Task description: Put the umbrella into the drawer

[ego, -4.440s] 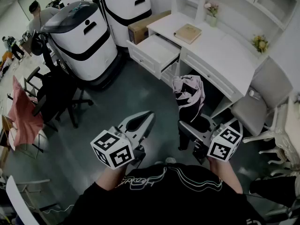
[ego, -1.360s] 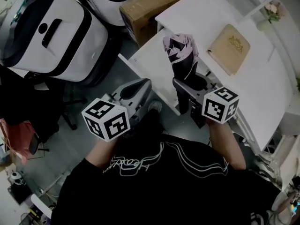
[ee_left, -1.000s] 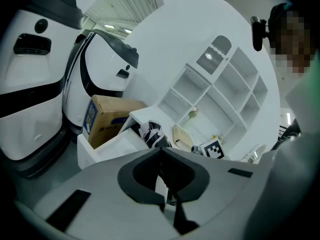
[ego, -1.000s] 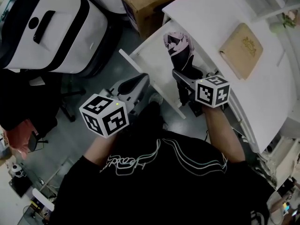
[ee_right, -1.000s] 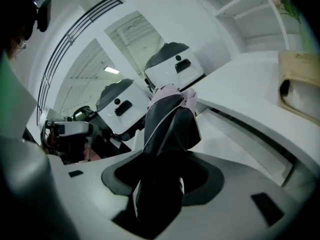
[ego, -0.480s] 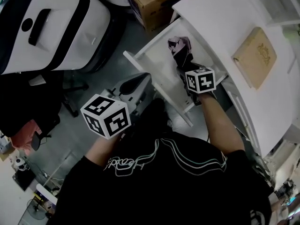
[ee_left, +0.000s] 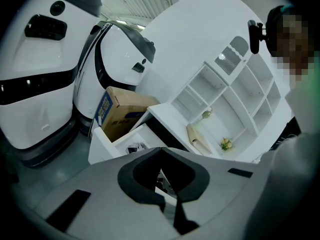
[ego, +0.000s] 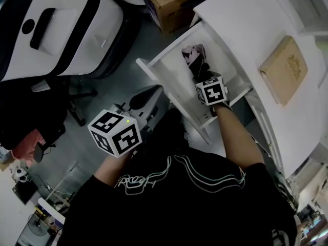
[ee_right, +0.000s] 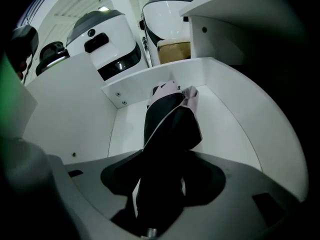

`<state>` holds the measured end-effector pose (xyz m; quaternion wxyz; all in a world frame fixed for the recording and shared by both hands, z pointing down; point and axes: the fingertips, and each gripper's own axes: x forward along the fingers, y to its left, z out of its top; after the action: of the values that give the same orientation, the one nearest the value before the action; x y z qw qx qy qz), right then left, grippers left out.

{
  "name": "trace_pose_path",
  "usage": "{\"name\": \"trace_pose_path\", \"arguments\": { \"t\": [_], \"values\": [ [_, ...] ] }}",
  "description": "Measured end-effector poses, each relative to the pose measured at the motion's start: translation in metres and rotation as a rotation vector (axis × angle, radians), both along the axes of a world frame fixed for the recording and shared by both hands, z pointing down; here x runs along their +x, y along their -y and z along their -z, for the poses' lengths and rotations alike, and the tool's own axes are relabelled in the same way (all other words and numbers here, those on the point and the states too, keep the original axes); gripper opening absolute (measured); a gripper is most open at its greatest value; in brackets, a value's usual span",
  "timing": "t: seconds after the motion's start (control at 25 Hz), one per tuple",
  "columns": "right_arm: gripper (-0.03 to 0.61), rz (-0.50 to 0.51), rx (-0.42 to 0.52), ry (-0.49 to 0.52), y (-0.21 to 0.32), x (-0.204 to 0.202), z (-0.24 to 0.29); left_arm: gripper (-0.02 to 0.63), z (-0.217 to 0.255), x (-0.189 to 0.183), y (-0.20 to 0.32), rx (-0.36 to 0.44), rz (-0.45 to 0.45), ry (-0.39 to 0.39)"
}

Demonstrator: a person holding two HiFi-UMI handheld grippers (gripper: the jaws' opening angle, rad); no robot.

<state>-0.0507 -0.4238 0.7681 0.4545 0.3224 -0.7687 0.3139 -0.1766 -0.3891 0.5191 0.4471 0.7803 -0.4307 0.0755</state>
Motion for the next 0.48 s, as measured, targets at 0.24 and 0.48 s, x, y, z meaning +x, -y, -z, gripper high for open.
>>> {"name": "trace_pose_path", "arguments": {
  "t": [0.24, 0.48],
  "values": [
    [0.253, 0.039, 0.029, -0.07, 0.001, 0.001, 0.003, 0.02, 0.0, 0.002, -0.005, 0.001, 0.003, 0.001],
    [0.27, 0.037, 0.074, -0.052, -0.001, 0.006, 0.021, 0.02, 0.005, 0.009, -0.017, 0.008, 0.004, 0.001]
  ]
}}
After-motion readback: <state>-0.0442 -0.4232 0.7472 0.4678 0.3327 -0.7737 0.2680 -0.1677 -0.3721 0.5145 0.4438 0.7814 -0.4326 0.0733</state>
